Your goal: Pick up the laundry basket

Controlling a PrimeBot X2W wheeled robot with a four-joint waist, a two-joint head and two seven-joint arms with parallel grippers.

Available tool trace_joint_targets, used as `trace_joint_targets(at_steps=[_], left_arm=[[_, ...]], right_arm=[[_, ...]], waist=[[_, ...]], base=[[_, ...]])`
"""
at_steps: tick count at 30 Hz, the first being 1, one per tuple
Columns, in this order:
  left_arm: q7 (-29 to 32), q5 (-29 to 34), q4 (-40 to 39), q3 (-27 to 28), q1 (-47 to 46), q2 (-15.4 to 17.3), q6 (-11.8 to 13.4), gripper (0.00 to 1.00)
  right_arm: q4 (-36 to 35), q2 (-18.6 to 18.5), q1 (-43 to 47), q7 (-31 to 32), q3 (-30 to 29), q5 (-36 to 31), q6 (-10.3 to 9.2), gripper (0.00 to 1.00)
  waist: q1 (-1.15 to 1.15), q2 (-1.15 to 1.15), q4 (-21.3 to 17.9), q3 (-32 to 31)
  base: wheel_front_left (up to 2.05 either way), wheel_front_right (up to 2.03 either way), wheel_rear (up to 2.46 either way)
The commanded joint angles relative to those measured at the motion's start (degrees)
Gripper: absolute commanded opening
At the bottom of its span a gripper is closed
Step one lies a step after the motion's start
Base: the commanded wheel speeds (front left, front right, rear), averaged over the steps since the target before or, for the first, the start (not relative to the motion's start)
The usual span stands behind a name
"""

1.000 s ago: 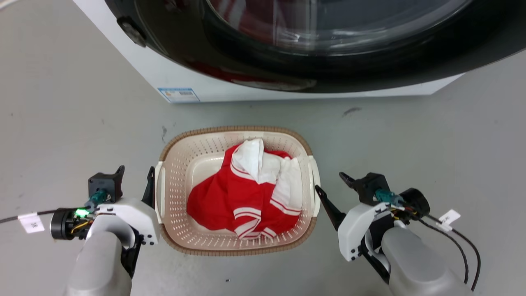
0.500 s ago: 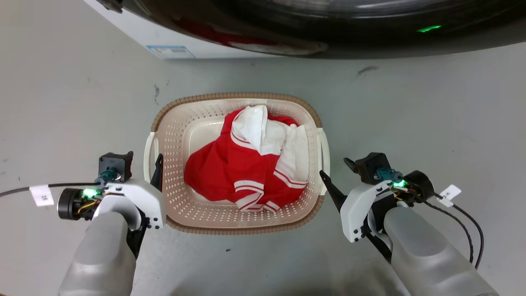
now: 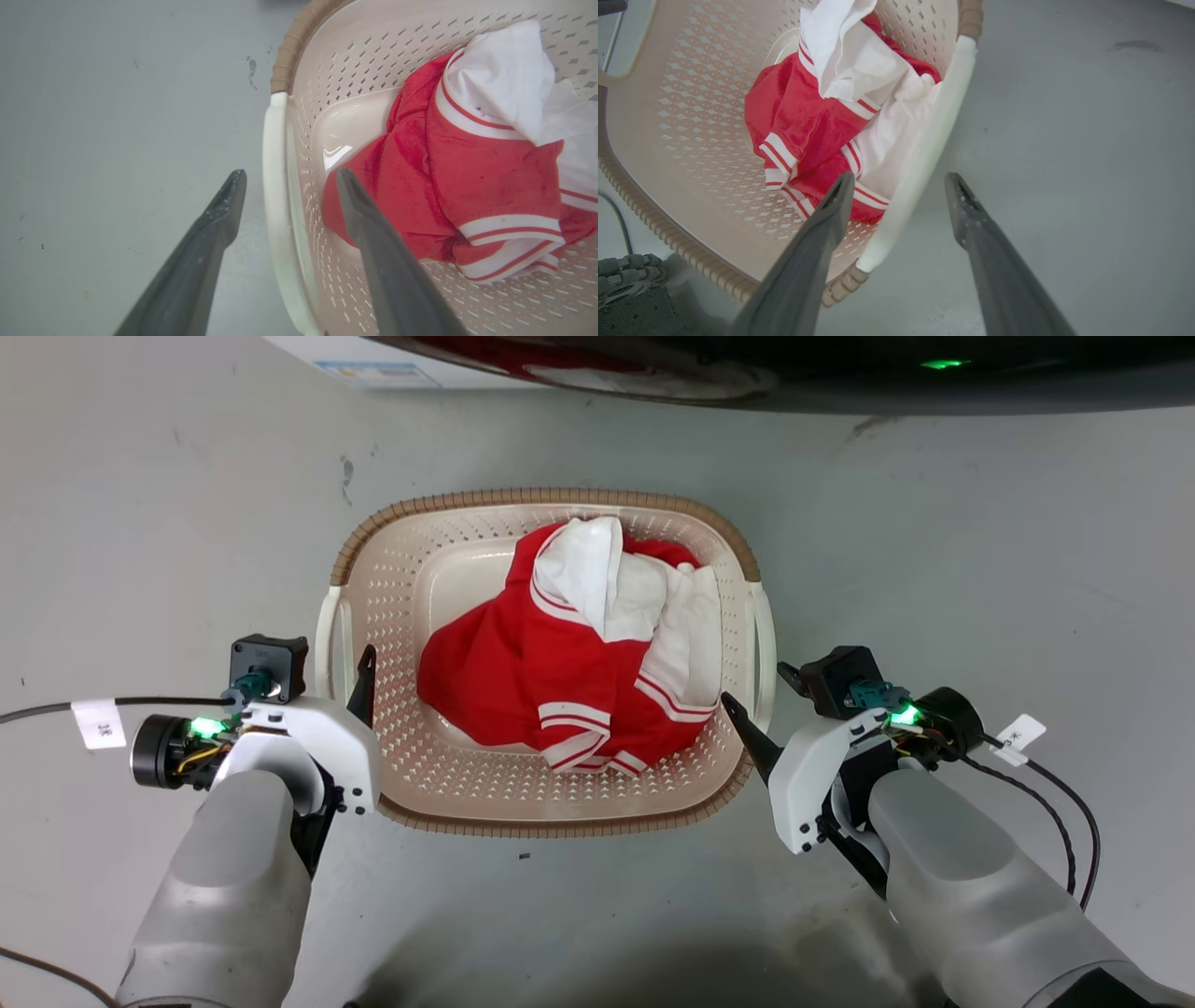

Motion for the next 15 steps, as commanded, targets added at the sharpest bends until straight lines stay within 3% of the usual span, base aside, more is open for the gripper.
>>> trace_joint_targets(at_steps=[1, 13, 14, 15], left_arm=[[-0.2, 0.2, 0.4, -0.2, -0.7, 0.0, 0.1, 1.00], [-0.2, -0.3, 3.8, -1.6, -3.4, -1.3, 0.0, 1.00], [-0.2, -0.4, 4.2, -1.7, -3.6, -1.3, 0.0, 0.49], [-0.2, -0.4, 4.3, -1.9, -3.9, -1.2, 0.0, 0.12]], right_arm=[[0.2, -0.1, -0.9, -0.1, 0.3, 0.3, -0.04, 1.00], [2.4, 0.0, -2.8, -0.1, 4.6, 4.1, -0.04, 1.00], [2.5, 0.0, -3.0, -0.1, 4.9, 4.2, -0.04, 0.31], [2.5, 0.0, -3.2, -0.1, 5.1, 4.3, -0.04, 0.00]], waist=[[-0.01, 0.00, 0.1, 0.6], [-0.01, 0.00, 0.2, 2.9], [-0.01, 0.00, 0.2, 2.9], [-0.01, 0.00, 0.2, 3.0]], base=[[0.00, 0.00, 0.00], [0.00, 0.00, 0.00], [0.00, 0.00, 0.00], [0.00, 0.00, 0.00]])
